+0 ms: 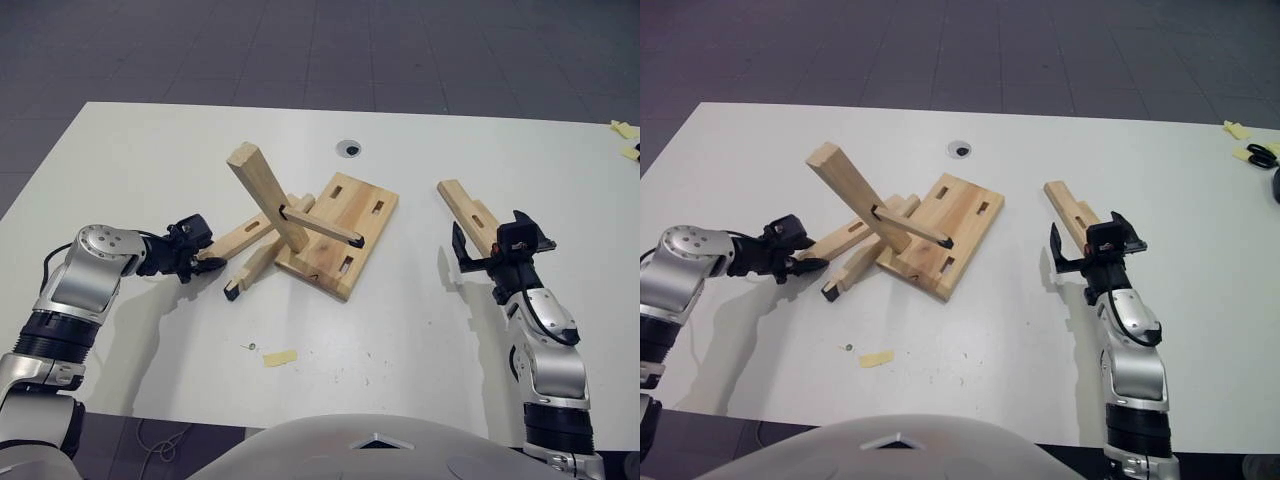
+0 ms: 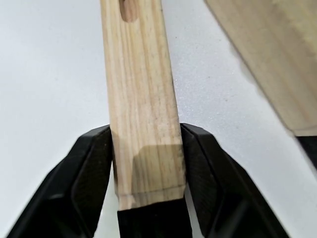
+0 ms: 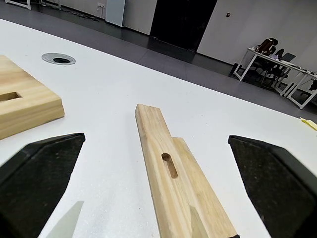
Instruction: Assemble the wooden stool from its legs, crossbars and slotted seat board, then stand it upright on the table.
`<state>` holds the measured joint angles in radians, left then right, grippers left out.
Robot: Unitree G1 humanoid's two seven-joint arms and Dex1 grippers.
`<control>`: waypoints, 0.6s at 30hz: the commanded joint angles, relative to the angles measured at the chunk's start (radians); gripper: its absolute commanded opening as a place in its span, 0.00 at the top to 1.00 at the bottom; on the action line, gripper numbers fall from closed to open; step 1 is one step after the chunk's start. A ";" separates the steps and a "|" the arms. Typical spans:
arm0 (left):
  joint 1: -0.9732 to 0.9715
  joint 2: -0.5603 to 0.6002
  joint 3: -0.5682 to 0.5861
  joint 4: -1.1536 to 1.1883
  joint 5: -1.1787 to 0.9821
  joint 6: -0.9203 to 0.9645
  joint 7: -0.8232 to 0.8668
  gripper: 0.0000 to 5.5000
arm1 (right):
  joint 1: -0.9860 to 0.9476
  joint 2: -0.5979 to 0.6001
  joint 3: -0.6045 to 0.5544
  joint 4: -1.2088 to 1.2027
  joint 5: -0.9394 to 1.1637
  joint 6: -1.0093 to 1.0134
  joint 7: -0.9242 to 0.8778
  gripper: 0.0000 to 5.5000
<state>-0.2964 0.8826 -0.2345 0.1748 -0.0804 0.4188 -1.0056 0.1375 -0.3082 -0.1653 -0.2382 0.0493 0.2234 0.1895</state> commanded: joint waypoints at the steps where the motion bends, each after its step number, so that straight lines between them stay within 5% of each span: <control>1: -0.025 -0.076 0.047 0.075 0.033 -0.005 0.130 0.61 | -0.030 0.005 0.008 0.007 -0.006 -0.008 -0.005 0.02; 11: -0.240 -0.381 0.354 -0.177 -0.123 -0.013 0.561 0.63 | -0.180 0.039 -0.033 -0.005 0.118 -0.045 0.016 0.02; 18: -0.371 -0.340 0.305 -0.335 -0.158 -0.069 0.431 0.63 | -0.396 0.120 -0.094 -0.204 0.702 0.212 0.052 0.02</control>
<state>-0.6248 0.5018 0.0972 -0.0969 -0.2219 0.3738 -0.5060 -0.1858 -0.2178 -0.2258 -0.3729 0.5405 0.3372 0.2534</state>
